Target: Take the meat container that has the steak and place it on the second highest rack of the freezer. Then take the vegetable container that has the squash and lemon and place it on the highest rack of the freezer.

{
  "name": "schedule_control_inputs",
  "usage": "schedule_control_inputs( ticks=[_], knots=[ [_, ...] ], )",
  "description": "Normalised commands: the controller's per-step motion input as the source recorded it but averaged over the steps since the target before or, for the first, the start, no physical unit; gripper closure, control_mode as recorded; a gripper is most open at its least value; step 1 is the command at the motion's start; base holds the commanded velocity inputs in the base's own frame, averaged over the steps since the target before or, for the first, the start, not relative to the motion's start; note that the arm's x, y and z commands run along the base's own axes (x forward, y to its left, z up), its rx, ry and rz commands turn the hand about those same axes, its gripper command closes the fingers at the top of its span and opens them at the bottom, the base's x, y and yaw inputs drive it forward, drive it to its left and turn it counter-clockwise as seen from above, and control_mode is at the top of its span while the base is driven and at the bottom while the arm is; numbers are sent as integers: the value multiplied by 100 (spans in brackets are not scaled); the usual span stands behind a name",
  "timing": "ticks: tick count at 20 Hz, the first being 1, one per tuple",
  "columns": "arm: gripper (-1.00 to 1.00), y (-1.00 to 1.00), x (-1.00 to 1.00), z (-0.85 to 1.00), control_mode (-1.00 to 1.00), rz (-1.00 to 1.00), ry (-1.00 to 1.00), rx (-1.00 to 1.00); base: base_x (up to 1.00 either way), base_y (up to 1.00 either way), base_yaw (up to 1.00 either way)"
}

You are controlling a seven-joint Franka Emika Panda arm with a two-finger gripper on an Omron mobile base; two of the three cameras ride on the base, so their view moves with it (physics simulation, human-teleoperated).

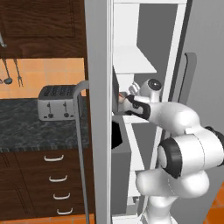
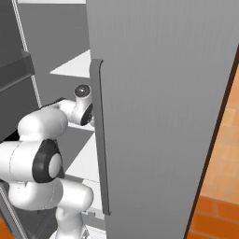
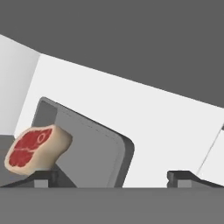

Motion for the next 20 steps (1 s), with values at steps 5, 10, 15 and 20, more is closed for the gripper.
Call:
schedule_control_inputs(
  ticks=[5, 10, 15, 20],
  knots=[
    [-100, 0, -58, 37, -100, 2, 2, 0, 0, 0, 0],
    [-100, 0, -89, 12, -100, 6, 0, -1, 0, 0, 0],
    [-100, -8, -85, 35, -100, 11, 5, -3, 0, 0, 0],
    [-100, -8, -63, 39, -100, 15, 14, -7, 0, 0, 0]
  ],
)
